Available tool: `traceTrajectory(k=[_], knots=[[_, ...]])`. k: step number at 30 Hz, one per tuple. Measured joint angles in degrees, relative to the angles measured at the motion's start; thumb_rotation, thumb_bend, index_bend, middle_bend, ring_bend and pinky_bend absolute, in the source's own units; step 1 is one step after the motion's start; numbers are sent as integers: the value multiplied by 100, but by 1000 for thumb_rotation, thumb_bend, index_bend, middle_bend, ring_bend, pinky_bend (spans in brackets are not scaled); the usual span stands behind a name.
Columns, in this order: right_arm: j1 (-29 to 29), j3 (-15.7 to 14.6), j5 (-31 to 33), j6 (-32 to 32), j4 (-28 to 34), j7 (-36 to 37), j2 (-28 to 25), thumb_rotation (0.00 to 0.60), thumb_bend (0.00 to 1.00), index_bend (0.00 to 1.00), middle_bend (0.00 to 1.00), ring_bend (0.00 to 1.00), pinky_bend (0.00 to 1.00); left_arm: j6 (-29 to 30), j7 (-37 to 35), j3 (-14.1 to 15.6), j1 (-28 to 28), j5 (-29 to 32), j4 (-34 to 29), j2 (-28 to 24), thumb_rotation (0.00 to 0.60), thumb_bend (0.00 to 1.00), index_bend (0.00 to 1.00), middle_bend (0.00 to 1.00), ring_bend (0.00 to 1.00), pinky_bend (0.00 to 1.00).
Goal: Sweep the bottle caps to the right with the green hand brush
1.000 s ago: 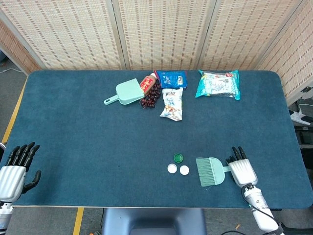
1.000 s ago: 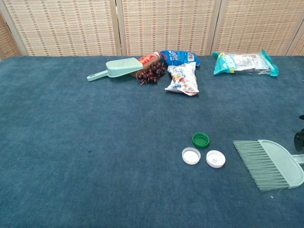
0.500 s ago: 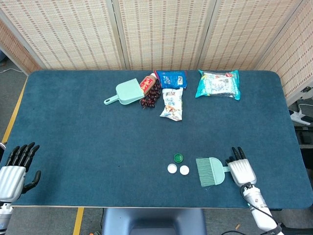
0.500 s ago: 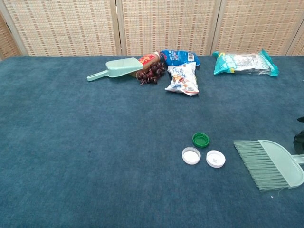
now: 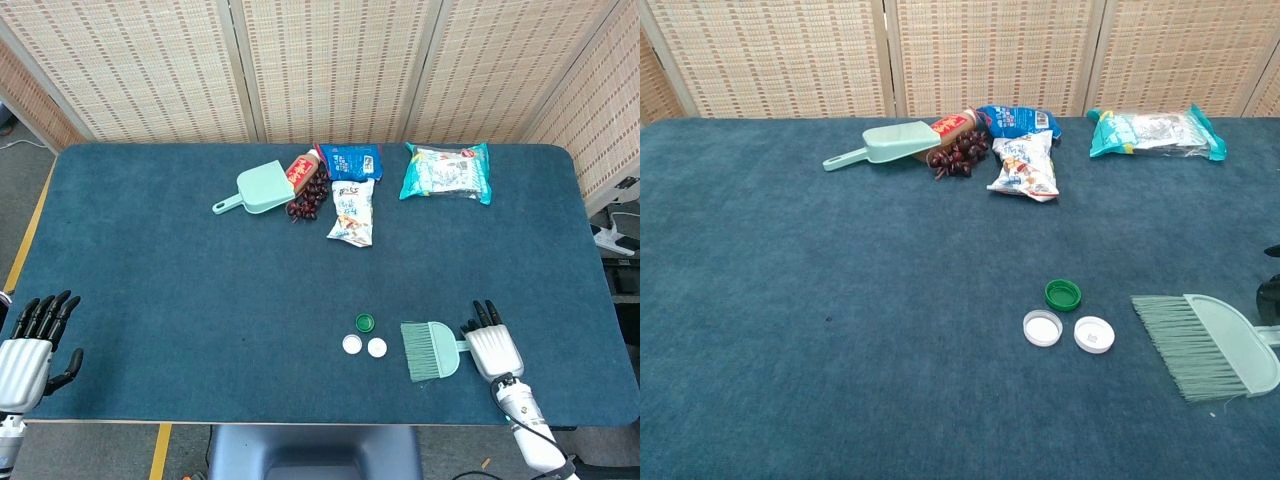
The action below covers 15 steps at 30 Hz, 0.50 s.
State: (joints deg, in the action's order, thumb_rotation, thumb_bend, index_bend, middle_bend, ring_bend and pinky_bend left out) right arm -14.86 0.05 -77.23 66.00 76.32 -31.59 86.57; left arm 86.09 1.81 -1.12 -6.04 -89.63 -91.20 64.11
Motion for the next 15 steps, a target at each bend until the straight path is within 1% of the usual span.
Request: traceTrajectory(k=[15], knots=[[-28, 9, 91, -15, -9, -26, 25, 600, 247, 458, 376, 29, 0, -15, -12, 2, -6, 6, 2, -4, 600, 455, 0, 0, 0, 8]])
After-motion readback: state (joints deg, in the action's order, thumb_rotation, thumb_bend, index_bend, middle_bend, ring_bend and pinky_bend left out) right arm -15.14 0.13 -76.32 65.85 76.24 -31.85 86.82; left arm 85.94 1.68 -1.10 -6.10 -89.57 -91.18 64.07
